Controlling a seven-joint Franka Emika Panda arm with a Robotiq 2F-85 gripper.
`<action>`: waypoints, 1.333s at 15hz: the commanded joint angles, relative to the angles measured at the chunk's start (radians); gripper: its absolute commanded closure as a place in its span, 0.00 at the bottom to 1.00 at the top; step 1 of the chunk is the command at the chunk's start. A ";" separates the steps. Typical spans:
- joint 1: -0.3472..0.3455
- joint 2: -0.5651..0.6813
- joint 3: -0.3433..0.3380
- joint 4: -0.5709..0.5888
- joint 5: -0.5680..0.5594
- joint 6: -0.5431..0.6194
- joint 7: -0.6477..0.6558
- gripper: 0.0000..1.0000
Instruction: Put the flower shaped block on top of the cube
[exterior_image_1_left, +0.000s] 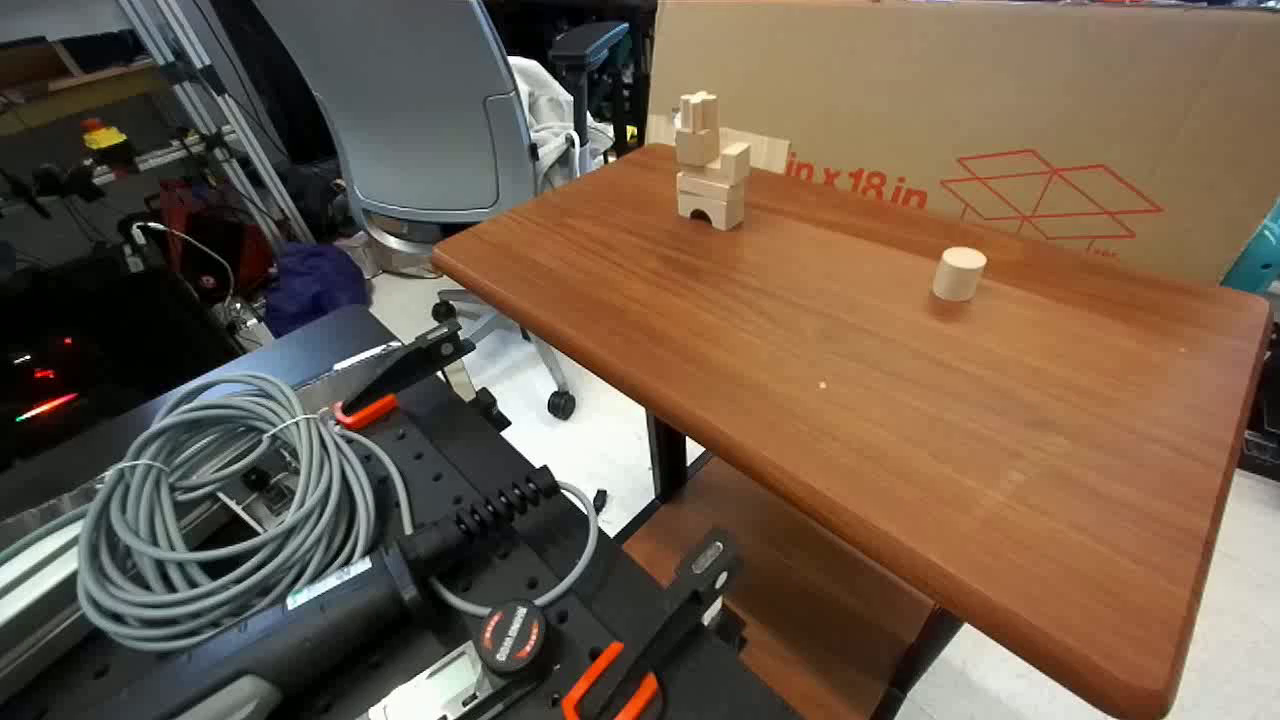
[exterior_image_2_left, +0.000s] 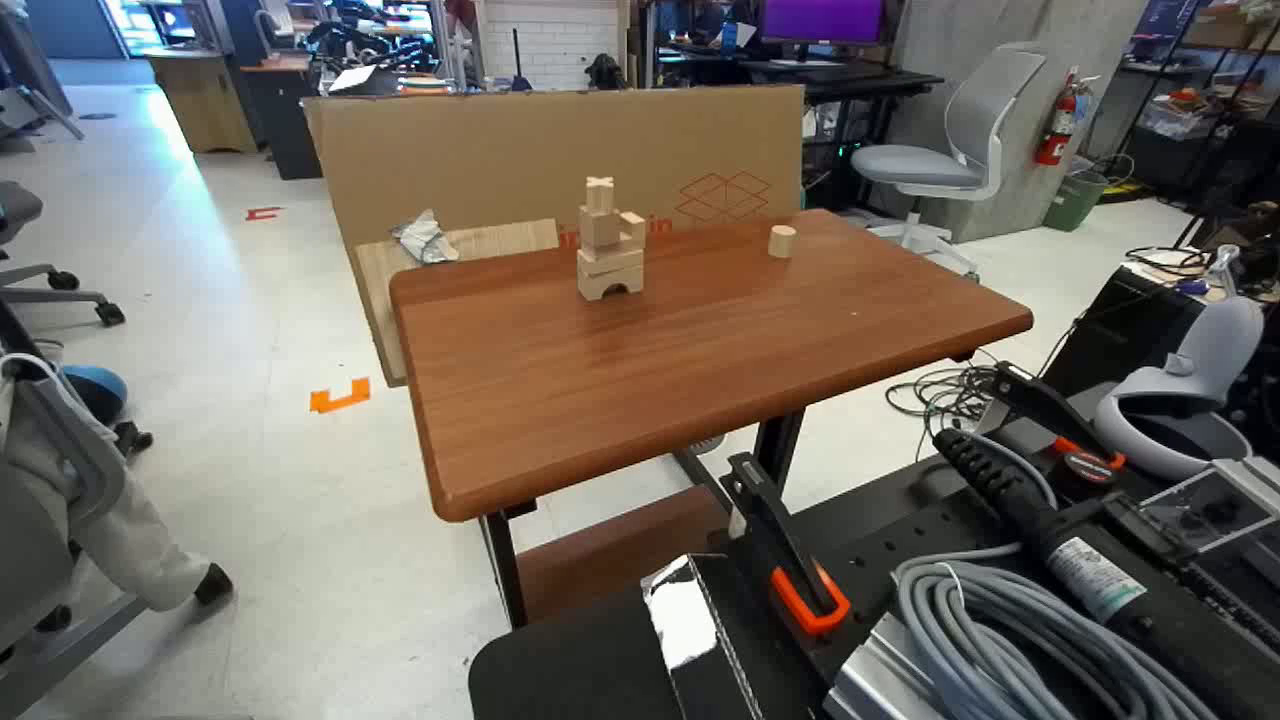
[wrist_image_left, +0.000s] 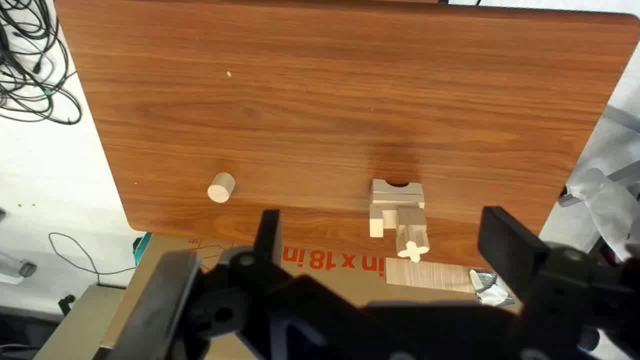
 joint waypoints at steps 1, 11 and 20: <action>0.013 0.001 -0.013 0.001 -0.007 -0.003 0.004 0.00; 0.071 0.150 -0.085 0.134 0.107 -0.040 -0.166 0.00; 0.072 0.460 -0.100 0.441 0.149 -0.200 -0.267 0.00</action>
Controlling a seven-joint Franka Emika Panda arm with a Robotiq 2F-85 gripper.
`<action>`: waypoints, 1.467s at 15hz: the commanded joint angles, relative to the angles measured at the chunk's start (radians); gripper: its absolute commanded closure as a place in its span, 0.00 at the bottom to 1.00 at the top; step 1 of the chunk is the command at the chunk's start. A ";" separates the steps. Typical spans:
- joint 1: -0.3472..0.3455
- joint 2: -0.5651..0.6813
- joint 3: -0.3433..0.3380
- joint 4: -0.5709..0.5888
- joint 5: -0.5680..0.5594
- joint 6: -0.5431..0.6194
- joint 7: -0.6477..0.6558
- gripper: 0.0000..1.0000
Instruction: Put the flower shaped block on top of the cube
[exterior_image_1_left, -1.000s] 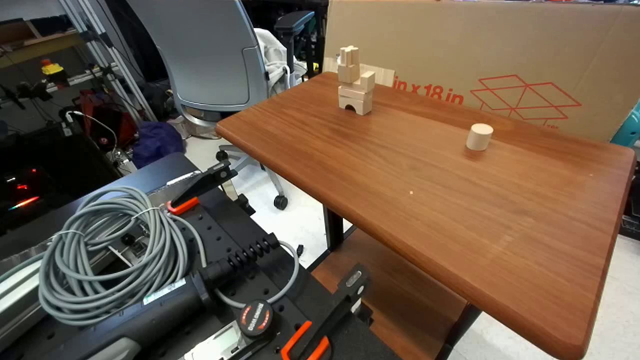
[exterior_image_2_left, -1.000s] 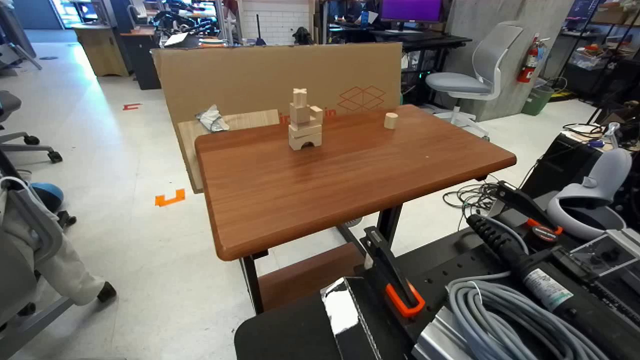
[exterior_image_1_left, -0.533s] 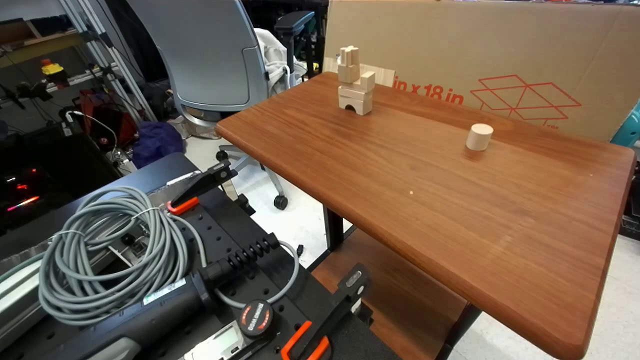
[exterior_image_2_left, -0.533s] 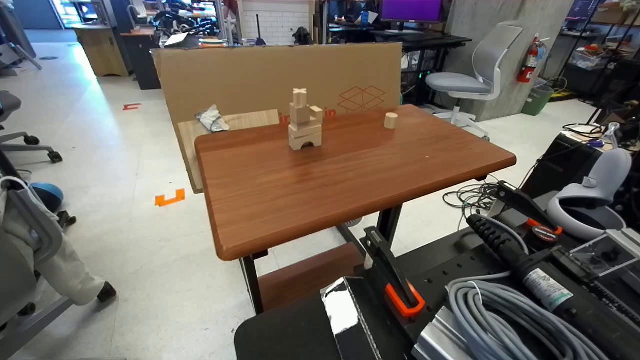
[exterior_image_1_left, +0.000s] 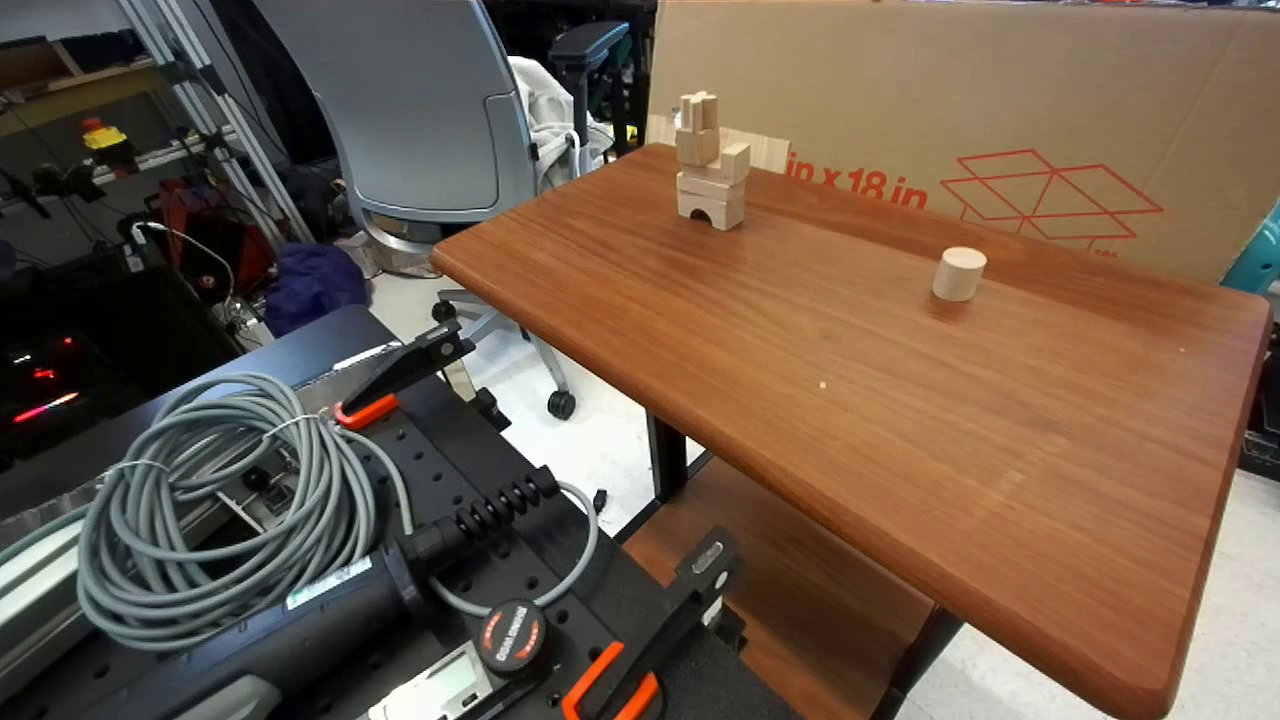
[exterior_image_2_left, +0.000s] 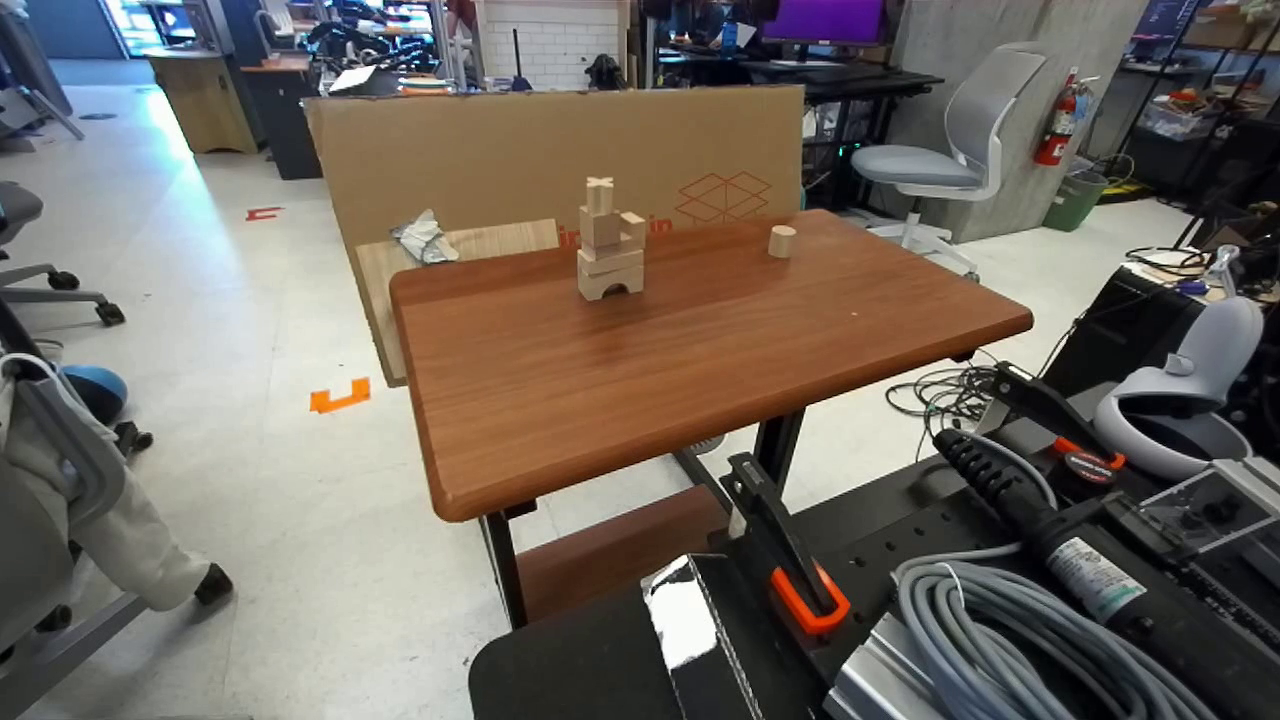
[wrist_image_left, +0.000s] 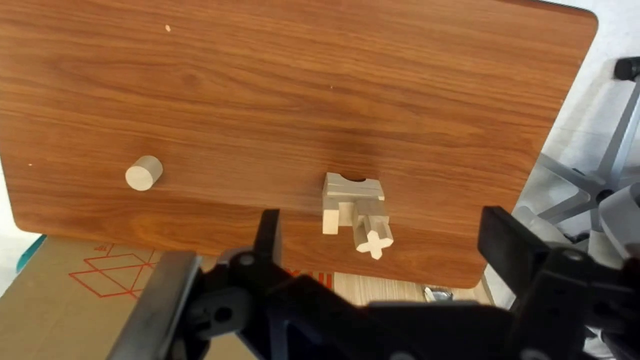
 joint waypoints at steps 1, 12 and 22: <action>0.011 0.158 -0.013 0.162 0.033 -0.123 -0.043 0.00; 0.006 0.414 -0.005 0.402 0.111 -0.226 -0.047 0.00; 0.024 0.498 -0.008 0.448 0.119 -0.140 0.068 0.00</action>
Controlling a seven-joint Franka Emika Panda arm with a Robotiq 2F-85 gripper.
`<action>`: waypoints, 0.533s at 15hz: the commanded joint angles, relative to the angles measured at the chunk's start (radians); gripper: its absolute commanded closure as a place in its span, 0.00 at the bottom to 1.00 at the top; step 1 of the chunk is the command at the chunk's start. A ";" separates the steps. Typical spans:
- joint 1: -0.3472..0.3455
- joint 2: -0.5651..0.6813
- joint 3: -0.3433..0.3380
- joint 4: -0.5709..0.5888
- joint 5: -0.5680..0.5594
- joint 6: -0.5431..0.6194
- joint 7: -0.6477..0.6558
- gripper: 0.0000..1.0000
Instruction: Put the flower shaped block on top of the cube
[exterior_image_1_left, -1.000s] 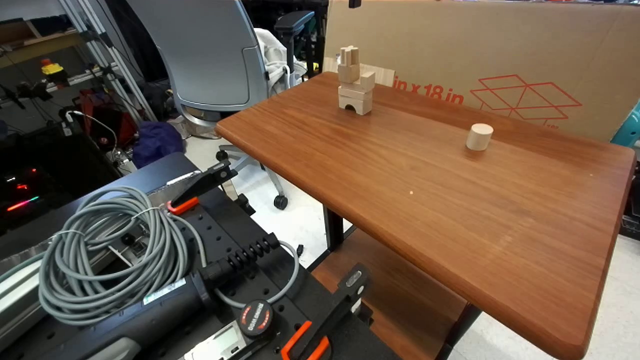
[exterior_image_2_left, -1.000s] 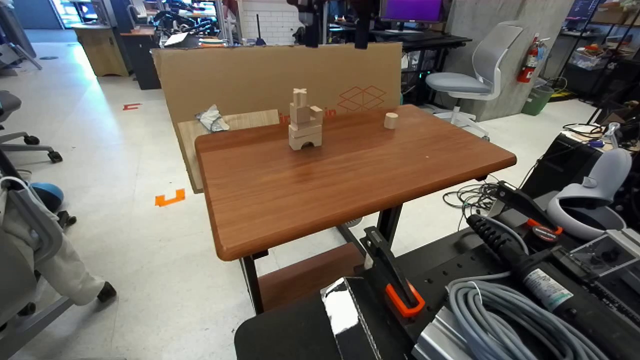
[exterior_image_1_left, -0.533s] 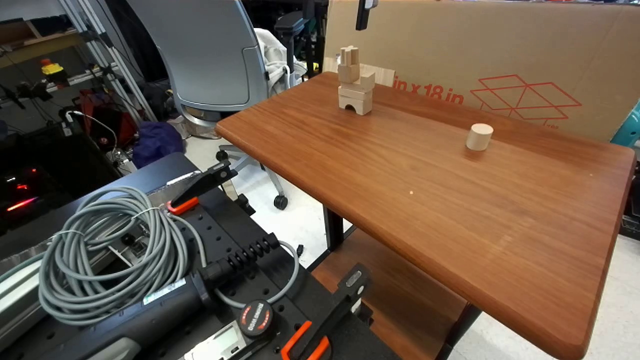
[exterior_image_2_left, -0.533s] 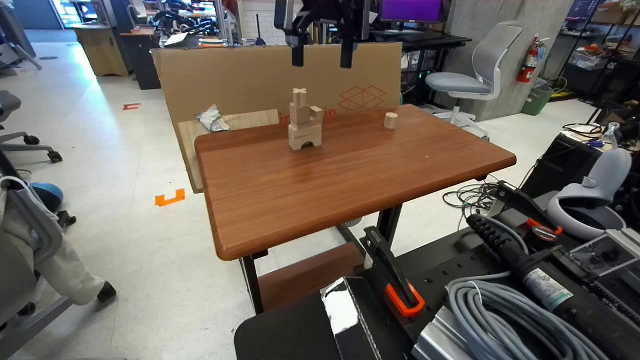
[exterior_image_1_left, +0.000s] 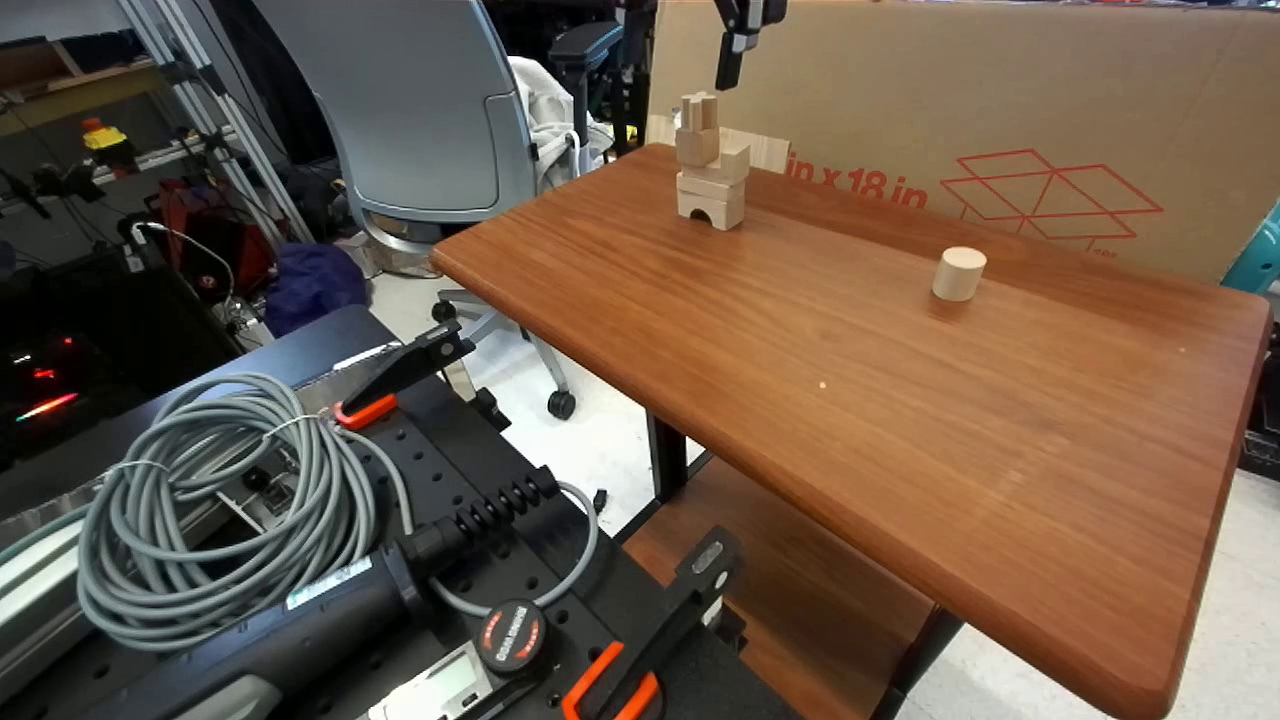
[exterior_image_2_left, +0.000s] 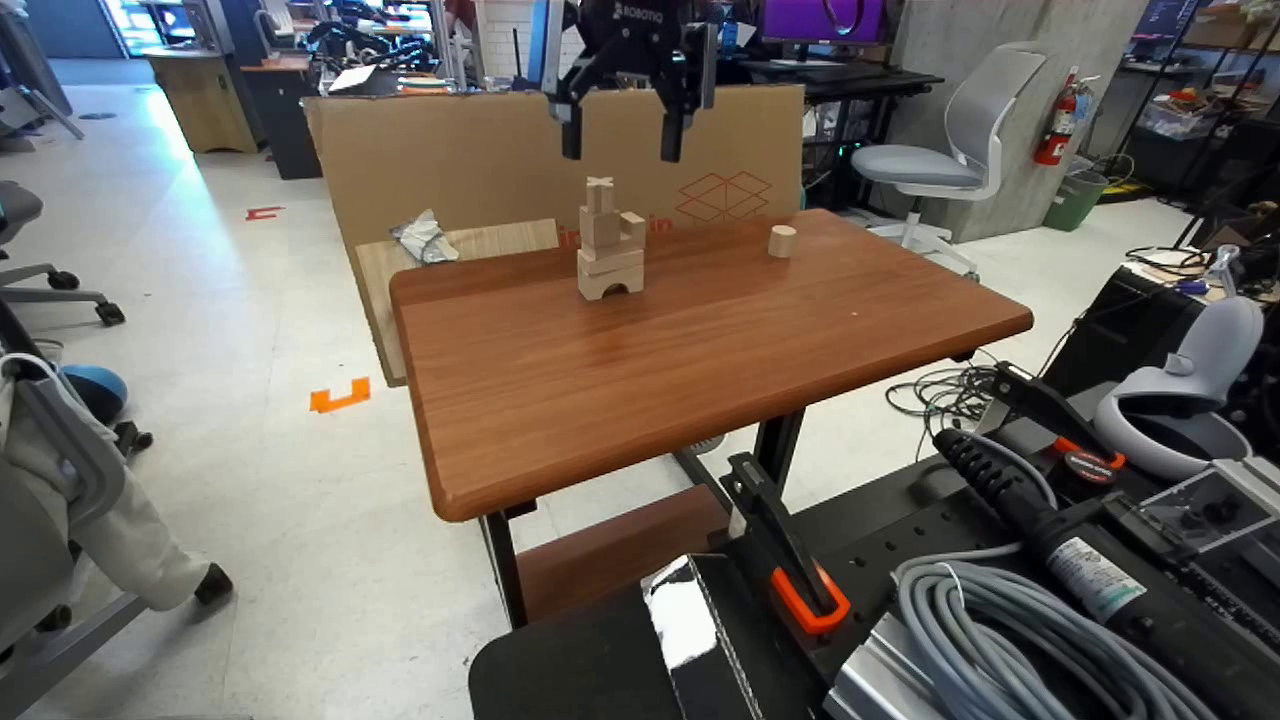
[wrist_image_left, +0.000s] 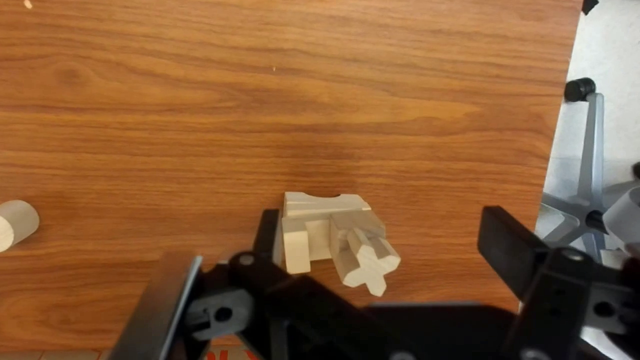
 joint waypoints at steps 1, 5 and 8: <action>0.017 0.035 -0.008 0.038 0.025 0.023 0.041 0.00; 0.028 0.053 -0.011 0.051 0.015 0.043 0.072 0.00; 0.040 0.066 -0.016 0.059 0.002 0.066 0.095 0.10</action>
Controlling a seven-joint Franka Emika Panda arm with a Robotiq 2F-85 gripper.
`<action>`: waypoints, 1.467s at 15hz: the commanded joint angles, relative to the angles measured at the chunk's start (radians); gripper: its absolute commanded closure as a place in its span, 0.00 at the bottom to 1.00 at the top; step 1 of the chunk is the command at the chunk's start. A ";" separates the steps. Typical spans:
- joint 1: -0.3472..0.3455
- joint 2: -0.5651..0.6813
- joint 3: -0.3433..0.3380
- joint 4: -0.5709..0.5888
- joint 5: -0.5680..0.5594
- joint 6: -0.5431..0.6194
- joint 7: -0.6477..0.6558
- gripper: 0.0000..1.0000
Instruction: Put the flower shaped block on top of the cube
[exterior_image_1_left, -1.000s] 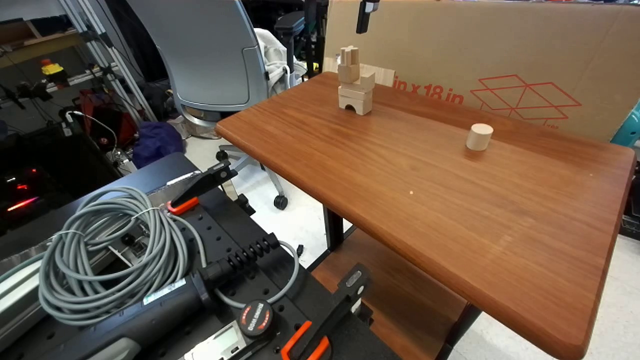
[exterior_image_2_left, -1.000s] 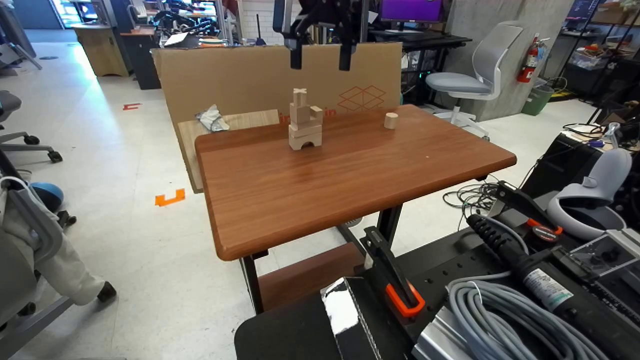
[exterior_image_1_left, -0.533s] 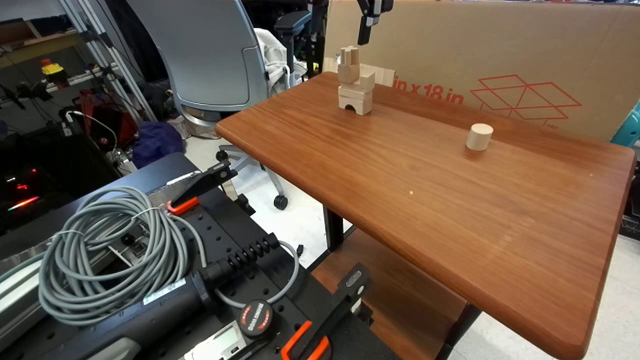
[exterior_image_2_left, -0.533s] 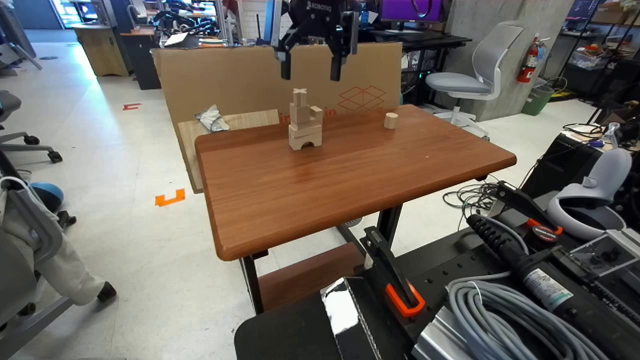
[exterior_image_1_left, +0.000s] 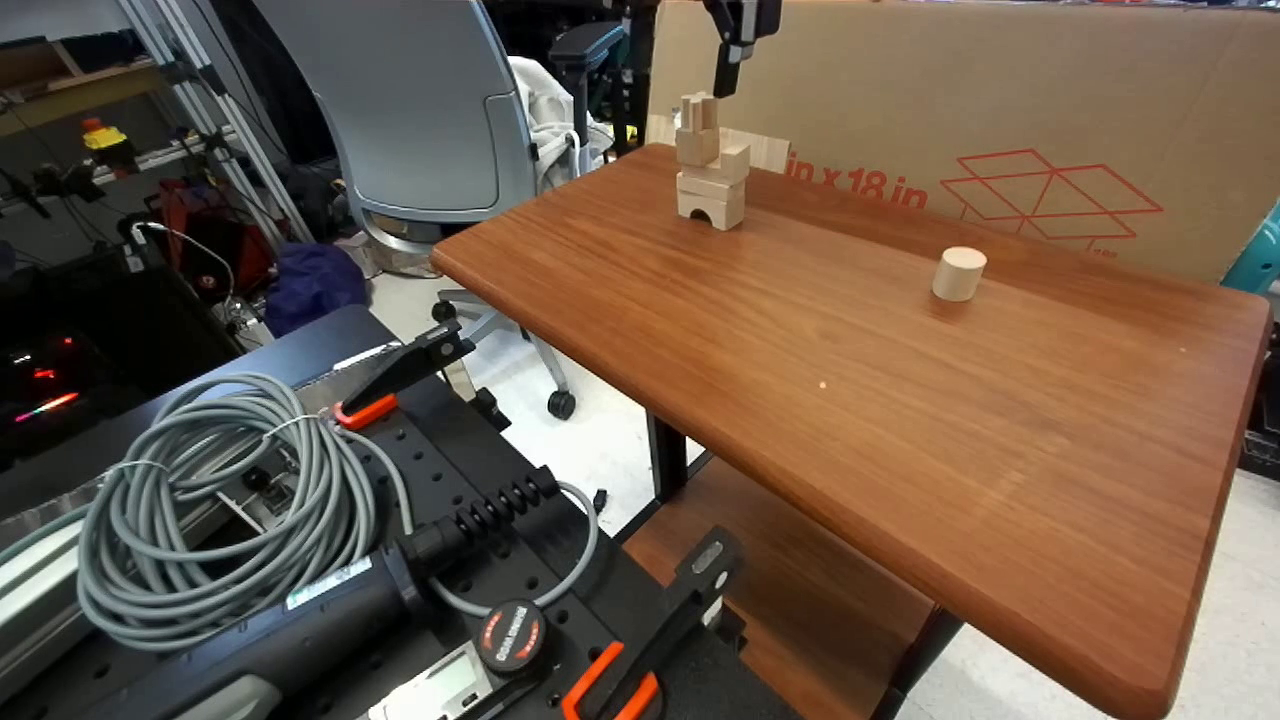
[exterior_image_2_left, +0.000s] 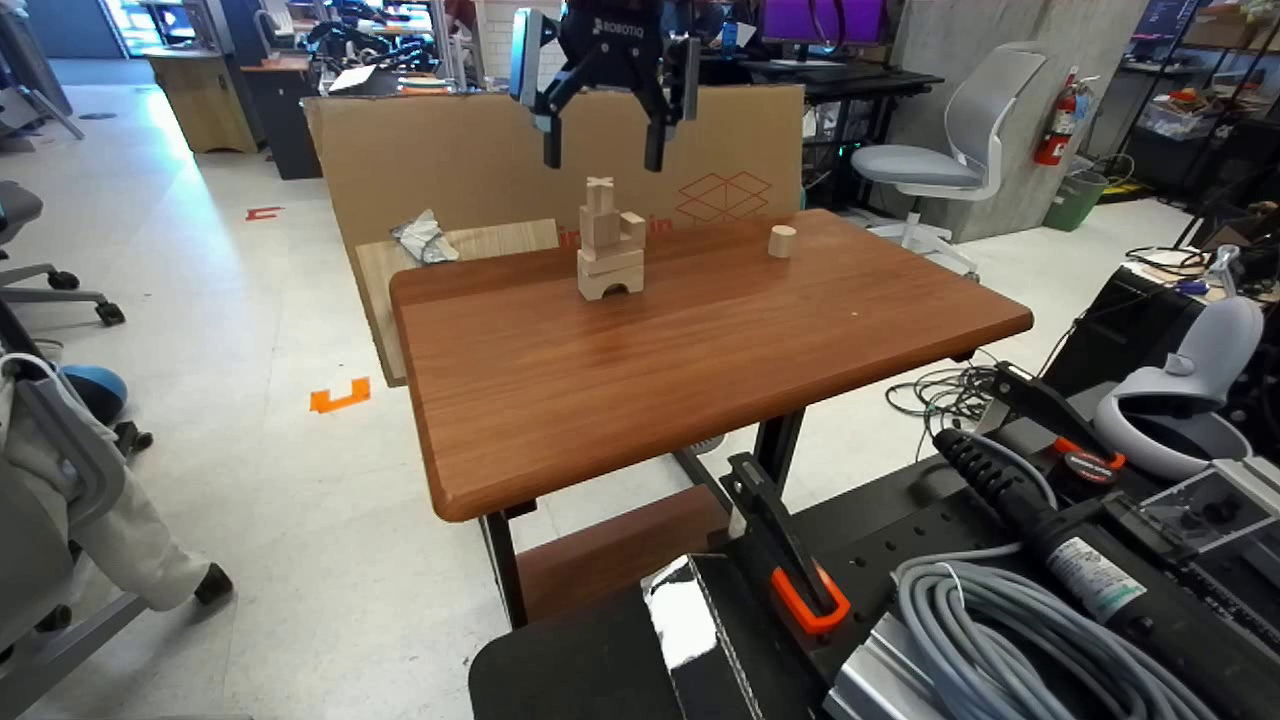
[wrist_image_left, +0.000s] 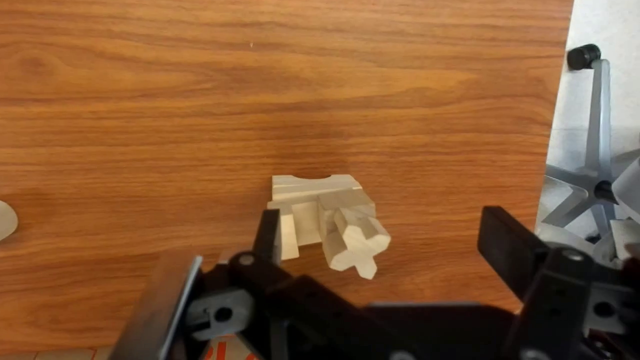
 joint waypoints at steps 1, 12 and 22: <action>0.029 0.035 -0.017 0.041 -0.001 0.022 0.035 0.26; 0.065 0.032 -0.040 0.032 -0.034 0.098 0.077 0.93; 0.006 -0.157 -0.068 -0.122 -0.049 0.091 0.009 0.93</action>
